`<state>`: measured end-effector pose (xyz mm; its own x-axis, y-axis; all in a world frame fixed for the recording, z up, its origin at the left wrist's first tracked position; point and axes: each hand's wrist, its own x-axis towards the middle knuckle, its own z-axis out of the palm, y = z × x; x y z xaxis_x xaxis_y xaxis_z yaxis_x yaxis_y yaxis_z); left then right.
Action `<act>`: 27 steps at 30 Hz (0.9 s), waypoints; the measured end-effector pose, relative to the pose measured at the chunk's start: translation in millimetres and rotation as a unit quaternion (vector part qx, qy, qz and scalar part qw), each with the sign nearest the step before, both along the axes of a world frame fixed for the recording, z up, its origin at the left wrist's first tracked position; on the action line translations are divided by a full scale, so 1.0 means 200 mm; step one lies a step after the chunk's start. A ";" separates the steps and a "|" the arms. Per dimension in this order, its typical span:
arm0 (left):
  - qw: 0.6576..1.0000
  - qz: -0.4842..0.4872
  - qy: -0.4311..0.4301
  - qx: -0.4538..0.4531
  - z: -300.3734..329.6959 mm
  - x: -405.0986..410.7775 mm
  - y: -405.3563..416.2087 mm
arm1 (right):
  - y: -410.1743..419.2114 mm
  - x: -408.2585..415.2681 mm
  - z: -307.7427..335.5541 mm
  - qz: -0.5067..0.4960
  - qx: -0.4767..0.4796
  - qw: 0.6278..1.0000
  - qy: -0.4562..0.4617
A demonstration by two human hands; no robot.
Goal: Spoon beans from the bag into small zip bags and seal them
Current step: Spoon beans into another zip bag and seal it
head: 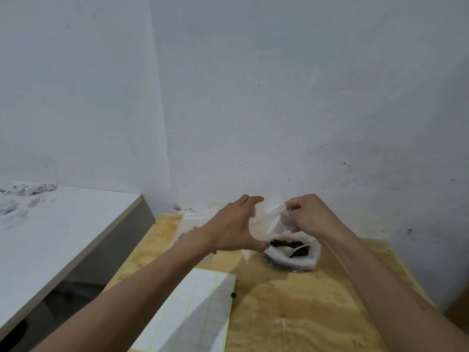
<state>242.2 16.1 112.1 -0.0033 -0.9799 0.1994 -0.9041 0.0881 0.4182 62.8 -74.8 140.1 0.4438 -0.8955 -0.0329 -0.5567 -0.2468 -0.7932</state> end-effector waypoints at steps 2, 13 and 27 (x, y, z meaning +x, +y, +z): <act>0.999 -0.003 -0.029 -0.024 0.00 0.00 -0.01 | 0.01 0.00 0.00 -0.032 -0.059 0.998 0.011; 0.990 0.003 -0.108 -0.088 -0.07 -0.01 -0.03 | -0.01 -0.10 0.08 0.075 0.078 0.993 -0.043; 0.998 0.009 -0.049 -0.036 -0.08 -0.06 -0.05 | 0.04 -0.04 0.06 0.128 0.197 0.968 -0.089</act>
